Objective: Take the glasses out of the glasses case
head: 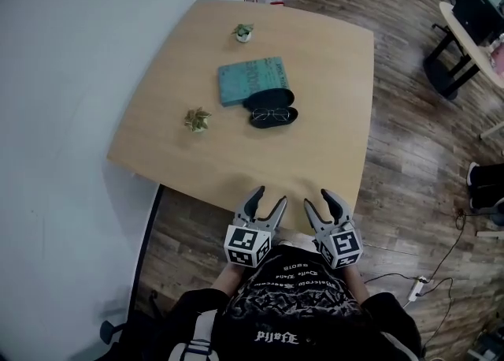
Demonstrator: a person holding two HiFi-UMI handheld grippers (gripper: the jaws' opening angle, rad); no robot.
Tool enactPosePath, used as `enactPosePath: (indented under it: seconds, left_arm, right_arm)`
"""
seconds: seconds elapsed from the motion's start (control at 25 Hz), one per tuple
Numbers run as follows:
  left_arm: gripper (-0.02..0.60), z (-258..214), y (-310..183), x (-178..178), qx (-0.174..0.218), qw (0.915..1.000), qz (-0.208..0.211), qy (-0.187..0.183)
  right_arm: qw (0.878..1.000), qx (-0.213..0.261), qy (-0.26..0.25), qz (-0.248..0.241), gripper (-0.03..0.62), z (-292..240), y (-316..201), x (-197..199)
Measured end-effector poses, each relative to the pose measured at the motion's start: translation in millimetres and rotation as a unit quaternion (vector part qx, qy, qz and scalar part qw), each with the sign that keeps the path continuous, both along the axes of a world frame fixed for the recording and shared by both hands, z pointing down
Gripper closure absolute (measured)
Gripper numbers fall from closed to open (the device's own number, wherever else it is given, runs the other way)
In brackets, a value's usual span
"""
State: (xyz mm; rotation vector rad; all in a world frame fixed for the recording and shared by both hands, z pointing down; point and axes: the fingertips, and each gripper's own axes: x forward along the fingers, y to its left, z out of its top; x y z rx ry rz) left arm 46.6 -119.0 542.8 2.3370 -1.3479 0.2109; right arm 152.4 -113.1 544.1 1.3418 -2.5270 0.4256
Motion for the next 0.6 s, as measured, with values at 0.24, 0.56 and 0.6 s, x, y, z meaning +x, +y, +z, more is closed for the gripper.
enactPosePath:
  seconds: [0.24,0.56,0.6]
  left_arm:
    - [0.324,-2.5,-49.5,-27.7,-0.001,0.9996,0.030,-0.001]
    - [0.324,-4.6,-100.4,-53.4,0.003,0.9975,0.070,0.001]
    - [0.324,-3.3,-104.7,-56.8,0.002,0.9974,0.072,0.001]
  right_arm:
    - [1.000,0.007,0.009,0.029,0.373,-4.3,-42.9,-27.8]
    - [0.999,-0.002,0.022,0.045,0.373,1.2,-80.9,-63.7]
    - [0.999,-0.003,0.026,0.044,0.373,2.3,-84.5,-68.2]
